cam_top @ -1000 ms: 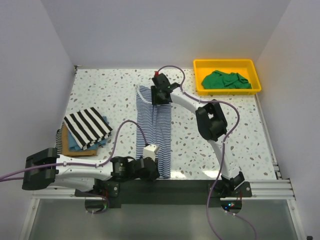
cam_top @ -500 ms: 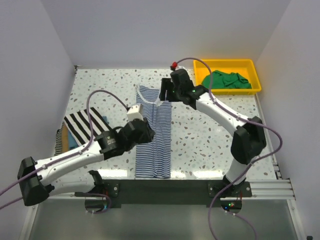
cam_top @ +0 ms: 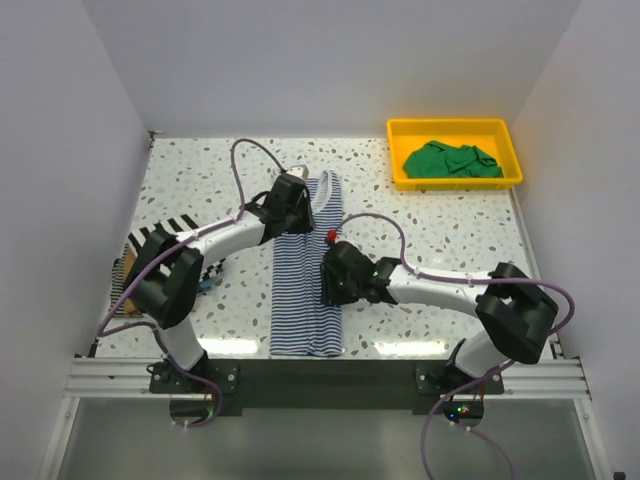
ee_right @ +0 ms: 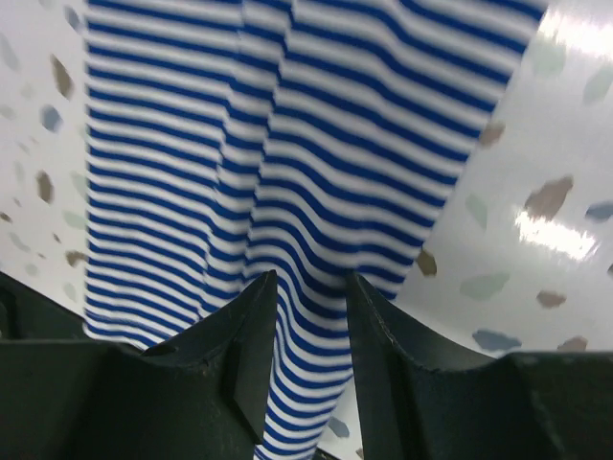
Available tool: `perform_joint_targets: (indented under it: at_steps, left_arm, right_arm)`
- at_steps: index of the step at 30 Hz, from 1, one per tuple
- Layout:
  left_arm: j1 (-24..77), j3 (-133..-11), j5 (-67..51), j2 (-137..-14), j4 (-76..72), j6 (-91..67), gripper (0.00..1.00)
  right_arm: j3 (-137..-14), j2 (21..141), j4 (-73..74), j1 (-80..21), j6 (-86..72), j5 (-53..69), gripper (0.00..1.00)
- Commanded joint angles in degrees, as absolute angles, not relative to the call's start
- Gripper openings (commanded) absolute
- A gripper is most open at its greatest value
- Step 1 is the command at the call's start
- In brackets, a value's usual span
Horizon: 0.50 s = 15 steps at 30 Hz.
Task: Fold and stack the tank tops
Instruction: Fold the tank top
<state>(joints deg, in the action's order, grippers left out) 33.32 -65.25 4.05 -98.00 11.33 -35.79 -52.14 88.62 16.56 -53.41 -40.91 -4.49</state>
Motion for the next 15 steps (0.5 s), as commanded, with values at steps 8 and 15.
perform_joint_targets:
  at_steps: [8, 15]
  left_arm:
    - [30.9, -71.3, -3.1, -110.9, 4.0, -30.8, 0.18]
    - [28.5, -74.1, -3.3, -114.6, 4.2, -31.1, 0.18]
  right_arm:
    - [-39.0, 84.7, 11.9, -59.1, -49.0, -6.1, 0.37]
    - [-33.1, 81.3, 15.7, -60.4, -50.9, -9.6, 0.46]
